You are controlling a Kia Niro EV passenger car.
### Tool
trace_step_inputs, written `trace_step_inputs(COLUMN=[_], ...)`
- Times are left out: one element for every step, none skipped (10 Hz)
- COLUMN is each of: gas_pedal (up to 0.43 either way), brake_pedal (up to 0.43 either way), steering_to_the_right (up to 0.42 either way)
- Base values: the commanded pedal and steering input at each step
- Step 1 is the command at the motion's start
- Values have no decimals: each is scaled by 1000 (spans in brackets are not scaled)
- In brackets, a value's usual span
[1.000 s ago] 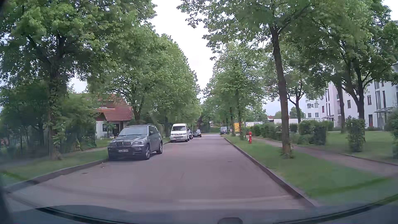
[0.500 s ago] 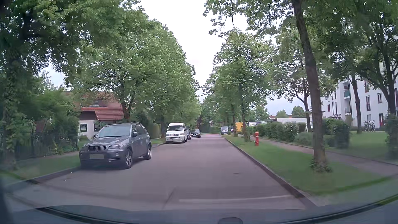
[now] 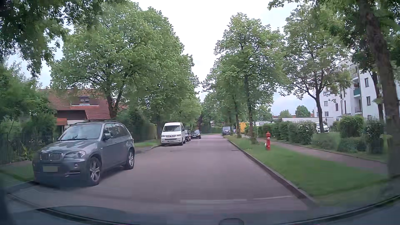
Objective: Follow the waypoints while adhering to traffic rules and regulations
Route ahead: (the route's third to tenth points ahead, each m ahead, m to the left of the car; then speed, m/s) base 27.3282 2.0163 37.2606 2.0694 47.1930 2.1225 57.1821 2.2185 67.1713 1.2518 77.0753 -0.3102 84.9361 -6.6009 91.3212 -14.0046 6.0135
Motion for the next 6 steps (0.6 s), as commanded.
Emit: trace_step_inputs(gas_pedal=[150, 150, 150, 150, 150, 150], brake_pedal=[0, 0, 0, 0, 0, 0], steering_to_the_right=[-1, -1, -1, -2, -2, -1])
